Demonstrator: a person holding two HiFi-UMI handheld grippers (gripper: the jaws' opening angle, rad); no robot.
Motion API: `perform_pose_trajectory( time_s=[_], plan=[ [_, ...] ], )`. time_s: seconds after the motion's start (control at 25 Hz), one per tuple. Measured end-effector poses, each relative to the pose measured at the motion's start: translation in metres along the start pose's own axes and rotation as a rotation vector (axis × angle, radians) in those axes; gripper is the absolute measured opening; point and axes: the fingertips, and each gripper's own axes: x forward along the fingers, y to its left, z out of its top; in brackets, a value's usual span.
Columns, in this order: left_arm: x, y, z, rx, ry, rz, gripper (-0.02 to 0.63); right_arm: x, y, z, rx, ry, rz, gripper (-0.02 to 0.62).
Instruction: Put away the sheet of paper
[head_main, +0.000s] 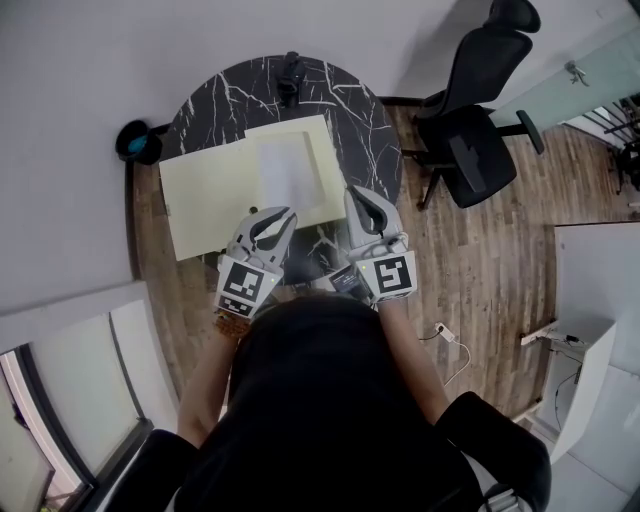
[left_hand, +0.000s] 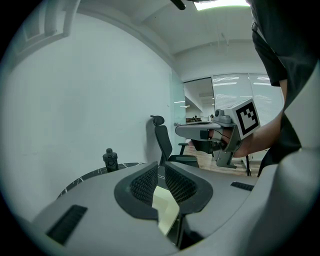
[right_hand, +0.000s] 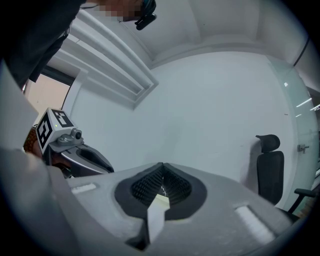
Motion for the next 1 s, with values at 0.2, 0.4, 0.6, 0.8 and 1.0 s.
perform_pose_trajectory(
  time_s=[0.2,0.4,0.6,0.8,1.0],
  plan=[
    [-0.001,0.002,0.004,0.001,-0.01,0.004,0.054,0.0,0.0,0.003,-0.008,-0.002,0.001,-0.002],
    [-0.002,0.005,0.009,0.008,-0.028,0.018,0.054,0.002,0.005,0.003,-0.012,-0.003,0.019,-0.002],
    [-0.003,0.001,0.011,0.019,-0.035,0.021,0.054,0.001,0.008,0.005,-0.038,-0.005,0.029,-0.002],
    [-0.006,-0.004,0.013,0.033,-0.043,0.019,0.054,-0.003,0.013,0.007,-0.029,-0.008,0.036,-0.002],
    [-0.008,-0.001,0.022,0.035,-0.067,0.038,0.054,-0.006,0.007,0.008,-0.024,-0.004,0.016,-0.002]
  ],
)
